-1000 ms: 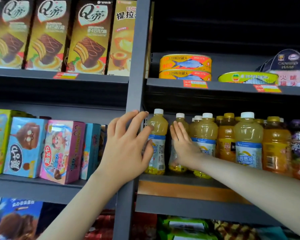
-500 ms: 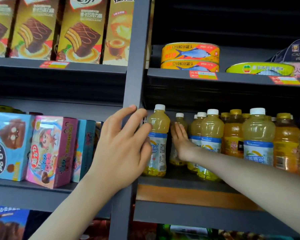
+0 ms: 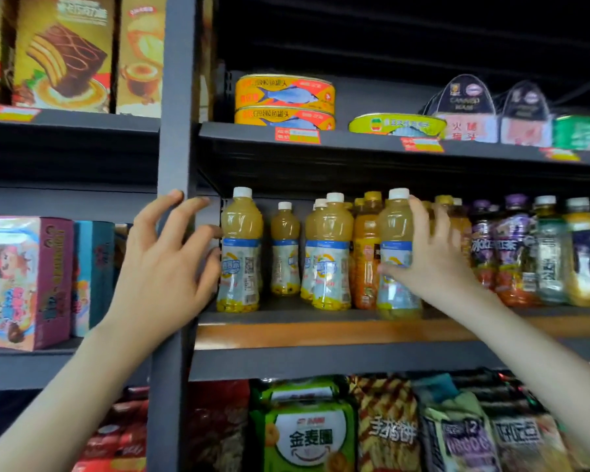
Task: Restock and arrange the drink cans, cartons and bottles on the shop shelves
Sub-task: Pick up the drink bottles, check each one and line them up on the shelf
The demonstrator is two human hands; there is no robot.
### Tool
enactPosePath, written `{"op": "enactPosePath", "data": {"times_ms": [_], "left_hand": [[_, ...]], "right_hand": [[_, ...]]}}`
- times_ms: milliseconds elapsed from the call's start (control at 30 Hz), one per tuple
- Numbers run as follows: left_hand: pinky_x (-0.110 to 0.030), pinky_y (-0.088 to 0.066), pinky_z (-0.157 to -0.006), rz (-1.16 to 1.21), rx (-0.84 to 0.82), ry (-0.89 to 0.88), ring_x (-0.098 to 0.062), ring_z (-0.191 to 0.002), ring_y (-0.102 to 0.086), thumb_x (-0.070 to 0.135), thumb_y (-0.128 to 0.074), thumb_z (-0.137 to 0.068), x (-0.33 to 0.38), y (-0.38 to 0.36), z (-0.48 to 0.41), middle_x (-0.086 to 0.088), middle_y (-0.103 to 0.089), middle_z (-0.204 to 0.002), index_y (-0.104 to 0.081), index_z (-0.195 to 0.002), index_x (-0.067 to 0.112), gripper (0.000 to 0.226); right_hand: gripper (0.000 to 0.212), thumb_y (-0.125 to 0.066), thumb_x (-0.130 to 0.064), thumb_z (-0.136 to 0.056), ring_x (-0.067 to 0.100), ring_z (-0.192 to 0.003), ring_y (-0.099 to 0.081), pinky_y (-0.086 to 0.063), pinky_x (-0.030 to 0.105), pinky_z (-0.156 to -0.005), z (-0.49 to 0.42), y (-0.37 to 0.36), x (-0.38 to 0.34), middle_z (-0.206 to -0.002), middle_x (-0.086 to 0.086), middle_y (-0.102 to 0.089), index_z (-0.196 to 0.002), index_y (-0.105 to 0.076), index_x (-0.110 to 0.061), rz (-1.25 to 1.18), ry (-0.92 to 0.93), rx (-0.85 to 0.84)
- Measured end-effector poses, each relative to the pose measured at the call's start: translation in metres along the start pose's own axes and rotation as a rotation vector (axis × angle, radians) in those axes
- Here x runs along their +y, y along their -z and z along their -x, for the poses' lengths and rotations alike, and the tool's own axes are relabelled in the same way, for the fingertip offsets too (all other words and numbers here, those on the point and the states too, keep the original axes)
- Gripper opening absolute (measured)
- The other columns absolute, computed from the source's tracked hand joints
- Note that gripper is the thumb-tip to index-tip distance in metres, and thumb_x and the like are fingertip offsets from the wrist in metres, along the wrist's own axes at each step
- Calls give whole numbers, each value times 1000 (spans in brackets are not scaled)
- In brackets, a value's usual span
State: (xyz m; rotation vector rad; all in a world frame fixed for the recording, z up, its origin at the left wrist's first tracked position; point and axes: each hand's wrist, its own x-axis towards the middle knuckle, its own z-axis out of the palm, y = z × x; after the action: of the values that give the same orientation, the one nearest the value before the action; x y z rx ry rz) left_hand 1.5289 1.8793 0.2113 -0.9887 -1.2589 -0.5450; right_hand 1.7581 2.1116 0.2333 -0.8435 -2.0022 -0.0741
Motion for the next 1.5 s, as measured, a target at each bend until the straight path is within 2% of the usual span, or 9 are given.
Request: {"op": "enactPosePath", "data": {"times_ms": [133,267,367,567,633,800,1133,1300,1500], "left_hand": [[-46,-27,-110,18,-2,-3,-45,-129,-40,24,-43,-92,-1,0,2,-20,-58,-124,-69,-93,4,32],[-46,-28,-110,16,-7,-28,-40,-131,-35,21,-45,-91,-3,3,2,-21,-60,-122,-69,-90,3,30],[-45,-26,-110,27,-11,-23,-38,-132,-32,22,-45,-91,-2,3,3,-20,-59,-123,-70,-91,4,31],[-38,-23,-112,56,10,9,-36,-131,-33,22,-46,-90,2,2,1,-17,-61,-119,-70,-91,7,28],[-37,-21,-114,52,0,-9,-35,-131,-33,22,-45,-91,0,3,0,-17,-61,-118,-70,-91,7,29],[-50,-35,-106,11,-61,-29,-38,-130,-40,27,-44,-93,-4,7,1,-18,-59,-124,-69,-95,7,33],[-47,-33,-107,58,-72,-9,-33,-135,-31,29,-44,-94,-4,2,4,-17,-55,-131,-70,-100,10,34],[-37,-22,-113,64,-54,-11,-29,-135,-27,25,-43,-94,-7,3,2,-14,-56,-130,-70,-100,10,32],[-33,-18,-114,49,-31,-4,-29,-135,-28,22,-43,-94,-6,3,2,-13,-57,-129,-70,-100,9,31]], "right_hand": [[133,-81,-19,-77,29,-103,-60,-53,39,-80,0,-19,12,-149,17,-29,-139,33,-51,-214,-24,-214],[129,-78,-12,-80,19,-74,-60,-45,23,-56,-4,-23,13,-136,21,-40,-137,28,-57,-233,26,-177],[132,-81,-5,-74,18,-90,-62,-53,28,-66,0,-16,9,-140,13,-41,-135,18,-65,-413,55,-151],[128,-84,-2,-69,4,-100,-60,-53,21,-79,7,-21,-41,-133,-7,-45,-143,7,-52,-647,254,-291],[129,-83,-2,-71,6,-105,-58,-53,21,-81,-1,-38,-63,-136,-6,-42,-143,12,-54,-648,285,-343],[136,-83,-11,-73,25,-117,-52,-48,46,-100,-28,-93,-98,-138,14,-38,-134,28,-59,-546,259,-348],[136,-78,-13,-80,35,-113,-56,-50,41,-91,-66,-133,-105,-149,27,-27,-134,43,-43,-324,203,-413],[129,-73,-9,-85,22,-82,-55,-53,35,-77,-70,-140,-117,-141,26,-37,-137,44,-30,-196,122,-415],[94,-54,-18,-94,16,-66,-59,-44,26,-51,-64,-100,-130,-155,18,-20,-150,20,-33,-303,215,-362]]}}
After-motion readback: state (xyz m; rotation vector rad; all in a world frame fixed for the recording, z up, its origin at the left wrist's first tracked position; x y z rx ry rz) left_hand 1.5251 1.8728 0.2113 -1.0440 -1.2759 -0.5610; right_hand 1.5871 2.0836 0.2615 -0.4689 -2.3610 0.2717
